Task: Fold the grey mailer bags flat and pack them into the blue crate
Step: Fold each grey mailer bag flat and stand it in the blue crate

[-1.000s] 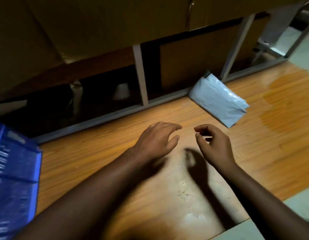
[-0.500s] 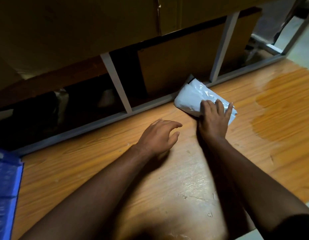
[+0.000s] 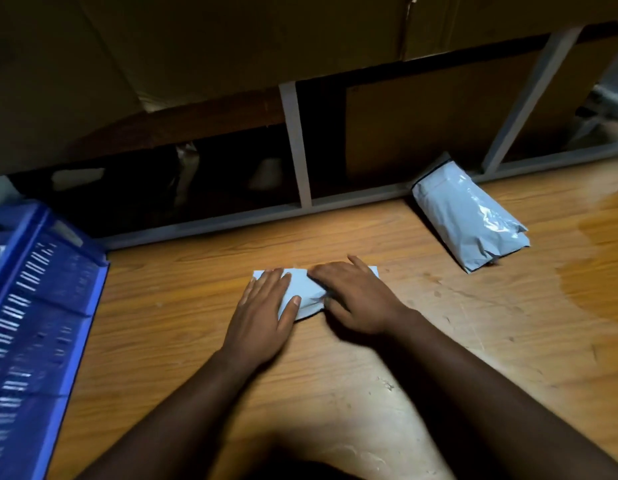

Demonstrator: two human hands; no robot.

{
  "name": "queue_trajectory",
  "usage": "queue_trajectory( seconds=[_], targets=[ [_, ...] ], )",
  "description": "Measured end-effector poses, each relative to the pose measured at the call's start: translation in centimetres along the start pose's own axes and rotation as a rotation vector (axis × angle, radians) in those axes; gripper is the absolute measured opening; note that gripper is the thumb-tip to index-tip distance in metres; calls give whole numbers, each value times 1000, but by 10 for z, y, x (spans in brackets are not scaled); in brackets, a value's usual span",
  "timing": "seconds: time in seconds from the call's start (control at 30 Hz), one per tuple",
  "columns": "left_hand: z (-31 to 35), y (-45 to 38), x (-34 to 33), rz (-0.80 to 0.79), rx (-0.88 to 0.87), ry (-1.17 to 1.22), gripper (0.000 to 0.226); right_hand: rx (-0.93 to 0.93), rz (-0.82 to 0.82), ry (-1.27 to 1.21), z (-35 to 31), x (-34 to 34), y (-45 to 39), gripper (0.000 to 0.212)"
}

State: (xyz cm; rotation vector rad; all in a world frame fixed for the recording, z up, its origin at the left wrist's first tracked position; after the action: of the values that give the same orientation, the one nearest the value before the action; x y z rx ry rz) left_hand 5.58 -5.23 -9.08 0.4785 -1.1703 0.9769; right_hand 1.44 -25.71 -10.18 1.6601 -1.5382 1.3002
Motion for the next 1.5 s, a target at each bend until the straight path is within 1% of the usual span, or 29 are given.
queue_trajectory(
  seconds=[0.07, 0.1, 0.13, 0.2, 0.27, 0.4, 0.47, 0.53, 0.6, 0.7, 0.8, 0.9, 1.1, 1.2, 1.27, 1.33, 1.43, 1.5],
  targets=[
    [-16, 11, -12, -93, 103, -57, 79, 2, -169, 130, 1, -18, -4, 63],
    [-21, 15, -16, -103, 133, -68, 82, -30, -239, 145, 1, -25, -3, 65],
    [-23, 17, -17, -87, 151, -71, 82, -57, -264, 131, -2, -30, -1, 68],
    [-23, 16, -18, -20, 162, -63, 74, -84, -203, 92, -11, -34, 0, 70],
    [-21, 9, -22, 23, 164, -25, 66, -104, -153, 65, -16, -40, -1, 63],
    [-21, 2, -36, -25, 130, -41, 70, -53, -173, 74, -16, -53, -7, 63],
    [-26, 1, -37, -7, 119, -85, 67, -64, -177, 42, -15, -50, -15, 65],
    [-31, -3, -35, 23, 128, -115, 64, -112, -117, 26, -19, -47, -29, 62],
    [-37, -8, -37, 22, 158, -113, 67, -142, -76, 39, -26, -53, -39, 58],
    [-41, -6, -43, 3, 153, -133, 70, -160, -67, 116, -32, -74, -38, 59],
    [-43, -6, -46, 22, 138, -154, 63, -166, -44, 165, -31, -81, -36, 59],
    [-44, -8, -50, 39, 141, -173, 58, -167, -55, 192, -33, -82, -40, 58],
    [-48, -11, -59, 54, 137, -203, 56, -158, -85, 244, -32, -85, -43, 59],
    [-47, -11, -57, 59, 145, -186, 56, -153, -87, 234, -33, -84, -43, 59],
    [-47, -9, -55, 34, 148, -161, 57, -148, -106, 224, -34, -86, -42, 59],
    [-47, -9, -53, 8, 152, -139, 59, -161, -113, 185, -32, -83, -44, 60],
    [-48, -10, -43, 3, 211, -6, 64, -255, -147, 25, -34, -74, -56, 59],
    [-46, -9, -39, 28, 200, 18, 67, -223, -92, 25, -43, -71, -61, 59]
  ],
)
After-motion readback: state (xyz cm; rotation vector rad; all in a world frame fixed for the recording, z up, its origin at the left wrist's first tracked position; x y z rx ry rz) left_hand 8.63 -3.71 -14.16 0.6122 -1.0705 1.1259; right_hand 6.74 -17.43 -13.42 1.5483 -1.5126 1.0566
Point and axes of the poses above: each hand's wrist, its own y-axis away from the middle knuckle, its own x-axis out of the back of the hand, z = x × y, the point moved 4 cm from there along -y, towards the middle knuckle, and after that the axes turned 7 degrees about z, right-handed, at the moved point
